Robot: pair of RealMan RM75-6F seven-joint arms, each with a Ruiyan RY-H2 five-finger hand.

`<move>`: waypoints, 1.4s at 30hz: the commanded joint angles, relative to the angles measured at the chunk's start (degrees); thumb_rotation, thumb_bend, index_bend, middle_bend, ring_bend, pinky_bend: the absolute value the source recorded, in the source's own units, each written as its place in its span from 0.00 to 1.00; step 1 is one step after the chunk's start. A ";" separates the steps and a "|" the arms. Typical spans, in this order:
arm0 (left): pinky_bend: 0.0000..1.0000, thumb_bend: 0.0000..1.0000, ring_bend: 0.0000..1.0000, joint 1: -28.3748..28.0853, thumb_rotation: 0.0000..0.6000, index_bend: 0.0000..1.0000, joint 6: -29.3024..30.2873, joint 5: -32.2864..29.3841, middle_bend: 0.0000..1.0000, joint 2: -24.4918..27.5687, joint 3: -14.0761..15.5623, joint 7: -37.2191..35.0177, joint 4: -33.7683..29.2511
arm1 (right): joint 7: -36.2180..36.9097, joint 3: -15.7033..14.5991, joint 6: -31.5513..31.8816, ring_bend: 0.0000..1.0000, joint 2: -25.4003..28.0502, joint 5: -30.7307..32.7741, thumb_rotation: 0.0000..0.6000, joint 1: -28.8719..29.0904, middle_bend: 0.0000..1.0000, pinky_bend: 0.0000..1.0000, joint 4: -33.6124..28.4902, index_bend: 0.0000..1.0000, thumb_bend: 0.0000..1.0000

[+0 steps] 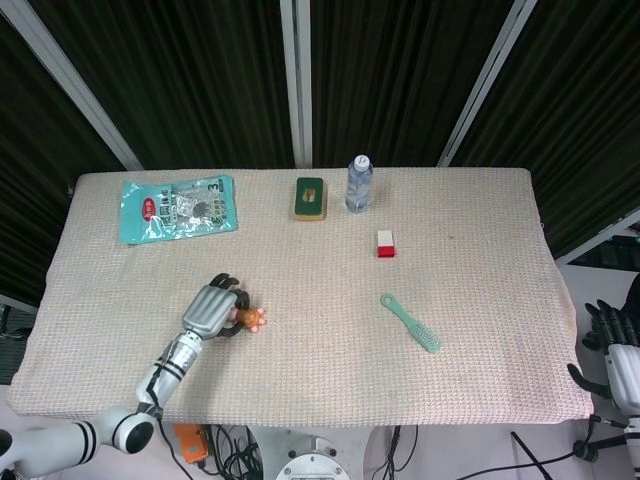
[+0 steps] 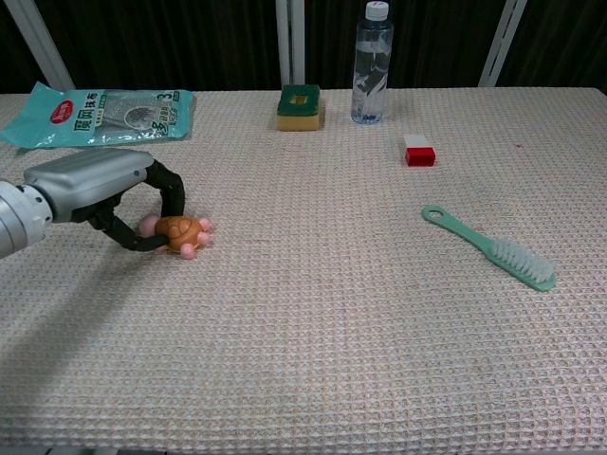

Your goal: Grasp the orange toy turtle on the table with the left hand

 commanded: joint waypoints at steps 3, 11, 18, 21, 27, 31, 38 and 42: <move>0.18 0.34 0.28 -0.03 1.00 0.62 0.83 0.51 0.59 -0.95 0.36 -0.42 1.54 | 0.05 -0.02 -0.01 0.00 0.06 0.01 1.00 -0.05 0.00 0.00 0.02 0.00 0.17; 0.20 0.38 0.37 -0.05 1.00 0.73 1.61 0.44 0.69 -2.05 0.60 -0.17 3.04 | 0.29 0.04 0.01 0.00 0.13 0.13 1.00 -0.12 0.00 0.00 0.16 0.00 0.17; 0.18 0.28 0.18 -0.31 1.00 0.39 0.25 0.86 0.43 0.16 1.34 -2.08 0.90 | 0.35 0.07 0.01 0.00 0.21 0.14 1.00 -0.15 0.00 0.00 0.14 0.00 0.17; 0.15 0.25 0.08 -0.54 1.00 0.29 -0.99 0.76 0.29 1.97 1.77 -2.74 -0.98 | 0.31 0.07 0.10 0.00 0.28 0.13 1.00 -0.21 0.00 0.00 0.08 0.00 0.17; 0.11 0.23 0.02 -0.95 1.00 0.24 -2.39 -0.73 0.22 4.50 1.93 -1.37 -4.64 | 0.24 0.03 0.03 0.00 0.31 0.10 1.00 -0.22 0.00 0.00 -0.01 0.00 0.17; 0.12 0.23 0.02 -1.08 1.00 0.25 -1.66 -0.22 0.23 4.62 1.88 -1.15 -5.38 | 0.15 0.03 0.01 0.00 0.33 0.03 1.00 -0.18 0.00 0.00 -0.10 0.00 0.17; 0.12 0.25 0.02 -1.71 1.00 0.29 -2.24 0.75 0.25 3.17 2.26 -3.43 -3.14 | 0.15 0.01 -0.31 0.00 0.34 0.19 1.00 -0.11 0.00 0.00 -0.09 0.00 0.17; 0.12 0.26 0.03 -2.03 1.00 0.31 -2.82 0.98 0.27 2.22 2.44 -4.80 -1.31 | 0.27 0.03 -0.41 0.00 0.35 0.33 1.00 -0.12 0.00 0.00 0.05 0.00 0.17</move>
